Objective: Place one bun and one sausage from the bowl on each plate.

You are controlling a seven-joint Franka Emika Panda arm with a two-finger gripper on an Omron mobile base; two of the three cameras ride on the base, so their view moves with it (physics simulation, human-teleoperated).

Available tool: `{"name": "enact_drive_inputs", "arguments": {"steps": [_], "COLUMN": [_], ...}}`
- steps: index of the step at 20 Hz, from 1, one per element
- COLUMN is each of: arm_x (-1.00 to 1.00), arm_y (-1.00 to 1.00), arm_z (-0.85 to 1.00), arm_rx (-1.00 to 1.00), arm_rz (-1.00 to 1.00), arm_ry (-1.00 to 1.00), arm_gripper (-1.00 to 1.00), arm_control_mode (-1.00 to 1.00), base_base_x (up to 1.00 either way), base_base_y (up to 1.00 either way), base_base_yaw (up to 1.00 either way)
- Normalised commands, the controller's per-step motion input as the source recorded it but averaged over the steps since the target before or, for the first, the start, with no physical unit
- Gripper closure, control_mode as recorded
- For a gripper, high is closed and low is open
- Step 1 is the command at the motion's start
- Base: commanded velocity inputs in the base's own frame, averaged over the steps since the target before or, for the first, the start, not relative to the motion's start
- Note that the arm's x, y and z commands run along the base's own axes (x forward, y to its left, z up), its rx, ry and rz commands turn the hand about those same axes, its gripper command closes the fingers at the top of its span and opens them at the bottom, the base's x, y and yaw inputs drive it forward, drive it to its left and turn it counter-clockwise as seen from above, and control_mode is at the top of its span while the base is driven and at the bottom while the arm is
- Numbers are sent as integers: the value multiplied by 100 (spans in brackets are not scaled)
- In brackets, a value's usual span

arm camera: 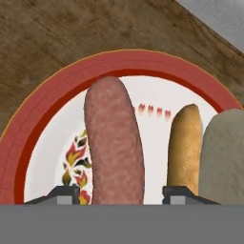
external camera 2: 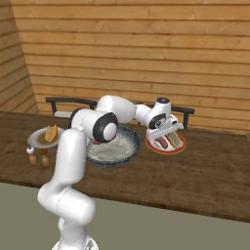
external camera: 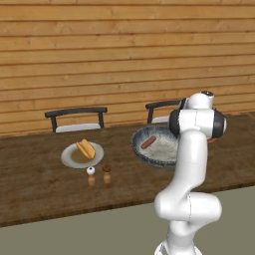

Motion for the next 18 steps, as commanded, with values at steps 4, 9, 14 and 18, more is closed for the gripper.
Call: {"name": "enact_drive_inputs", "arguments": {"steps": [4, 9, 14, 18], "arm_x": [0, -28, -73, -57], "arm_y": [0, 0, 15, 46], "arm_z": [0, 40, 63, 58], "arm_rx": [0, -2, 0, 0], "arm_rz": [0, 2, 2, 0], "arm_ry": [0, -4, -5, -3], "arm_gripper": [-100, -100, -100, -100], "arm_control_mode": [-100, -100, -100, -100], "base_base_x": [0, 0, 0, 0], "base_base_y": [0, 0, 0, 0], "base_base_yaw": [0, 0, 0, 0]}}
